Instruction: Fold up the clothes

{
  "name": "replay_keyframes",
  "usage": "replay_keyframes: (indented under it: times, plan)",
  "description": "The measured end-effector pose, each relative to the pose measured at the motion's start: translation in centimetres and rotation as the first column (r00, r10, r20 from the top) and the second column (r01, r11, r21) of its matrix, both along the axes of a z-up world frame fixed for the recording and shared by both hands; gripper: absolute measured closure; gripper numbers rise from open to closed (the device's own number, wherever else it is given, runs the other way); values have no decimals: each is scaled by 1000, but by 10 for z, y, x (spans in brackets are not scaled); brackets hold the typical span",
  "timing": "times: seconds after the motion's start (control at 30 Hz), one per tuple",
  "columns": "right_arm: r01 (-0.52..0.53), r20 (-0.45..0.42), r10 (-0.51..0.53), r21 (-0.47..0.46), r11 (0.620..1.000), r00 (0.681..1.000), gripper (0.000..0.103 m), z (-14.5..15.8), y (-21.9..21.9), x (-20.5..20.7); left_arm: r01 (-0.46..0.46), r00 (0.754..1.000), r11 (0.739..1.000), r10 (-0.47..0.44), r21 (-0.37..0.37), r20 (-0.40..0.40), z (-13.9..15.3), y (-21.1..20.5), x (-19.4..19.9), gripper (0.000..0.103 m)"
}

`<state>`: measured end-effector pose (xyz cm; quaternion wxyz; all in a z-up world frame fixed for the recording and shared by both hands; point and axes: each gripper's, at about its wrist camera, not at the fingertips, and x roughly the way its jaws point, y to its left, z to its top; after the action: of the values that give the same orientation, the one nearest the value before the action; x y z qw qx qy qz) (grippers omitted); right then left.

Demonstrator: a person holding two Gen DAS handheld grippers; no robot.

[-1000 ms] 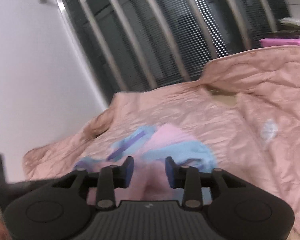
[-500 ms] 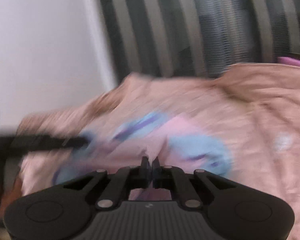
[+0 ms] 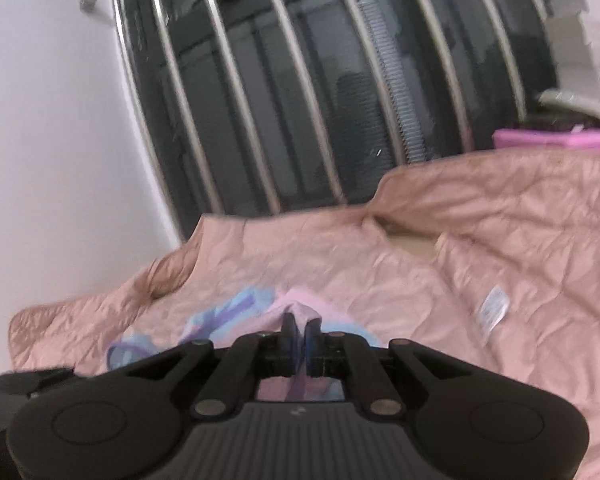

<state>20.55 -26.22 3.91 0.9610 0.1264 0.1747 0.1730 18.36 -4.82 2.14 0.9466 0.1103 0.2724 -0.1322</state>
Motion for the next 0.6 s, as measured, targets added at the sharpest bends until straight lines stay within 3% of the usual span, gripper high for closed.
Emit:
replay_keyframes:
  times: [0.13,0.23,0.33,0.4,0.5,0.53,0.6]
  plan:
    - [22,20,-23,49,999,1000,99,4,-10,-2,14,999,999,-15,34,34,3,-4,-7,26]
    - [-5,-12,6,70,998,1000,99,2,-9,2,90,991,994,-96,61,89,4,-18,-19,26]
    - [12,-94,-10,22,1000,995,94,-6,-6,11,139,982,975,-158,171,106,-4,-36,-27,27]
    - [47,-171,-60,-78,996,984,87,-15,1,19,152,984,965,-168,213,59,-13,-42,-24,37]
    - [76,-133,-96,-141,987,986,85,-13,8,13,161,986,976,-166,149,20,-12,-36,-19,59]
    - [72,-121,-88,-130,989,989,73,-11,8,10,150,988,981,-152,124,8,-11,-32,-15,67]
    - [48,-121,-59,-91,995,991,53,-8,5,9,111,994,993,-110,50,-22,-8,-19,-8,71]
